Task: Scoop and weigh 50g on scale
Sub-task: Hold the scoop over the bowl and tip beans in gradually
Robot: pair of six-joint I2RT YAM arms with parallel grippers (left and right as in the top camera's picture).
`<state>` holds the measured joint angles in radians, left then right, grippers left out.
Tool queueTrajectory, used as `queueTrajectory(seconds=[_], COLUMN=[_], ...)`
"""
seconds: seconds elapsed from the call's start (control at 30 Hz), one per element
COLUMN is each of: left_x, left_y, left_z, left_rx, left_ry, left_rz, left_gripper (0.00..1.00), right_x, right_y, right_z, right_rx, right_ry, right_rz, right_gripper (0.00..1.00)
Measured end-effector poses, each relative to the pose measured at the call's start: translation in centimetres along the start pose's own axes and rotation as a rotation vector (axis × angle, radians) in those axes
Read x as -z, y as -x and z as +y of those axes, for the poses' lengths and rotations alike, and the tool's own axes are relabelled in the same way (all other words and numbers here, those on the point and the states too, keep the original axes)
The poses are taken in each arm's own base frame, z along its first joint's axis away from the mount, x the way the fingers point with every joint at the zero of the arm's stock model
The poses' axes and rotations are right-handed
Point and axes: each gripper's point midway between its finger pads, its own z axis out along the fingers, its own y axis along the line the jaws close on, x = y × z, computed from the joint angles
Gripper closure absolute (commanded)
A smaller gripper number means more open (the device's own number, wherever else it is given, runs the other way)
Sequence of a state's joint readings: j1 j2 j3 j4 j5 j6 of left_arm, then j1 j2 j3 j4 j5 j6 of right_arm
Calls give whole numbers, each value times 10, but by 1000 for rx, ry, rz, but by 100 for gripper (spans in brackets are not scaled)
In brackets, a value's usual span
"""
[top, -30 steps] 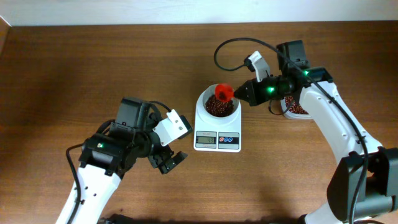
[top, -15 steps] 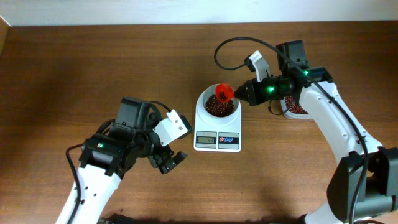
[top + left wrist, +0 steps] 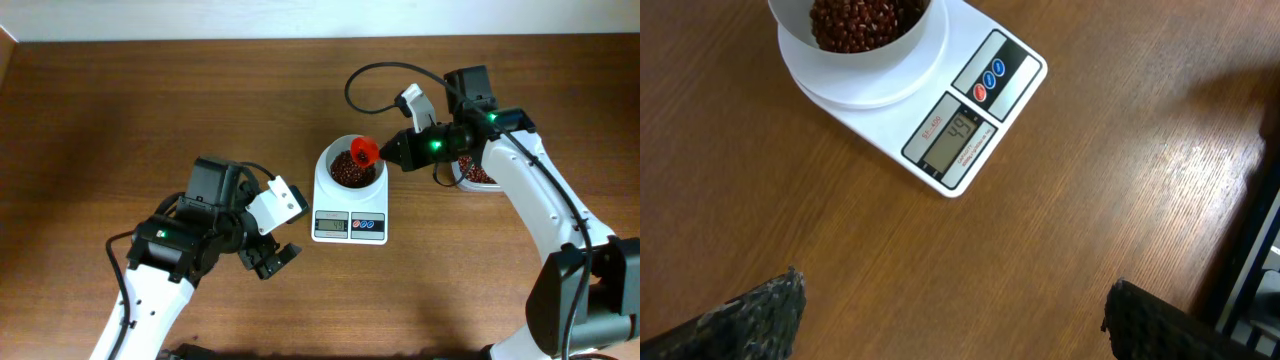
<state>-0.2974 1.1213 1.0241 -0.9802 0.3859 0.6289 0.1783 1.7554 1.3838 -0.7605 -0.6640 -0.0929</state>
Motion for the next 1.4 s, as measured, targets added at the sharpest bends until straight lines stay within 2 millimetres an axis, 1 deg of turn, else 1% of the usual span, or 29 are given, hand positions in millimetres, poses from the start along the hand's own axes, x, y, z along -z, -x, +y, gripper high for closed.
queueTrajectory(seconds=[0.27,0.3,0.33,0.37,0.4,0.43,0.47,0.5,0.63,0.8,0.87,0.93,0.97,1.03,1.1,1.2,1.27,1.33,1.37,1.4], left_x=[0,0,0,0,0,0,0,0,0,0,0,0,0,0,0,0,0,0,0,0], left_y=[0,0,0,0,0,0,0,0,0,0,0,0,0,0,0,0,0,0,0,0], left_z=[0,0,0,0,0,0,0,0,0,0,0,0,0,0,0,0,0,0,0,0], left_rx=[0,0,0,0,0,0,0,0,0,0,0,0,-1,0,0,0,0,0,0,0], left_ry=[0,0,0,0,0,0,0,0,0,0,0,0,0,0,0,0,1,0,0,1], left_rz=[0,0,0,0,0,0,0,0,0,0,0,0,-1,0,0,0,0,0,0,0], left_gripper=[1,1,1,1,1,1,1,1,1,1,1,1,1,1,1,1,1,1,1,1], right_x=[1,1,1,0,0,1,0,0,0,0,0,0,0,0,0,0,0,0,0,0], right_y=[3,4,4,2,0,2,3,1,-1,3,0,1,-1,1,-1,-2,3,2,2,6], right_z=[14,18,17,10,7,12,12,6,6,12,7,12,6,7,0,0,7,-2,-3,3], right_rx=[6,28,32,10,-2,40,58,37,36,69,39,73,50,69,39,31,86,41,40,52], right_ry=[79,103,96,56,42,70,69,34,33,69,43,68,33,38,2,2,42,-14,-16,15], right_rz=[-15,-20,-19,-8,-3,-12,-14,-5,0,-17,-1,-7,2,-8,5,7,-14,-5,-6,-23], right_gripper=[96,96,96,96,96,96,96,96,96,96,96,96,96,96,96,96,96,96,96,96])
